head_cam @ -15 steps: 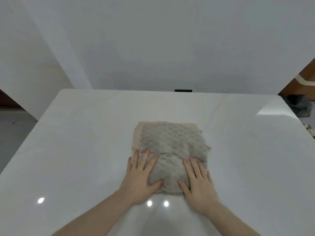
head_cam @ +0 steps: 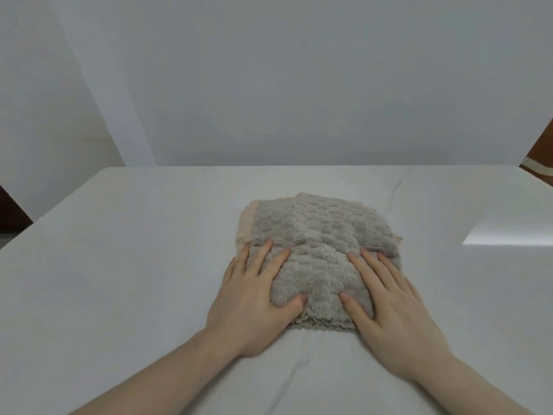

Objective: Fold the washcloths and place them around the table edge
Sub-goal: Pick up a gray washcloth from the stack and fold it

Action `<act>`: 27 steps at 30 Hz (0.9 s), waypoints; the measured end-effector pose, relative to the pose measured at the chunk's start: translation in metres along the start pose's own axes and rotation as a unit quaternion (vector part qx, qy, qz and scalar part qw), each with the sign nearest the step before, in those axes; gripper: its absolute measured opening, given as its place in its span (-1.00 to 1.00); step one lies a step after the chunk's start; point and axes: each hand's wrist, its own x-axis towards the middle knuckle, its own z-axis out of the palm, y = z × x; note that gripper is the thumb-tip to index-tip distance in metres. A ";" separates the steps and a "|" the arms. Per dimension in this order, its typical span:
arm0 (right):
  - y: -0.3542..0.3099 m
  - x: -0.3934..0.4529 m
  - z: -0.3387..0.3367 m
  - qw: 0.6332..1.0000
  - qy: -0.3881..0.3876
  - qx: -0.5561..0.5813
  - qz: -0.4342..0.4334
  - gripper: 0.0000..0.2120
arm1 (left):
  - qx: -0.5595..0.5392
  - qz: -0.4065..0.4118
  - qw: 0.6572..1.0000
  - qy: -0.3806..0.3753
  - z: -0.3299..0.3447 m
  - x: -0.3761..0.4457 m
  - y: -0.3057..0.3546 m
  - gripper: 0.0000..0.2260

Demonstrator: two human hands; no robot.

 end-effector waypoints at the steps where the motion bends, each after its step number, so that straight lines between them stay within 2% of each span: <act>1: 0.001 -0.001 0.002 1.000 0.006 -0.001 -0.002 -0.32 | 0.001 0.003 1.000 0.007 0.002 -0.001 -0.001 -0.23; 8: 0.001 -0.006 0.003 0.999 0.053 0.009 0.008 -0.34 | 0.011 -0.017 0.998 0.065 0.005 -0.017 0.002 -0.24; 12: -0.008 -0.033 0.000 0.996 0.074 0.009 0.040 -0.32 | 0.001 -0.027 0.995 0.097 0.004 -0.052 0.010 -0.35; 18: -0.009 -0.057 -0.003 0.995 0.085 0.043 0.017 -0.20 | -0.040 -0.004 0.991 0.131 -0.001 -0.074 0.013 -0.39; 25: -0.004 -0.057 -0.002 0.989 0.121 0.089 0.012 -0.33 | -0.054 0.008 0.972 0.226 0.005 -0.069 0.010 -0.70; 27: -0.003 -0.057 -0.002 0.985 0.141 0.094 0.016 -0.40 | -0.056 0.004 0.969 0.241 0.006 -0.070 0.011 -0.73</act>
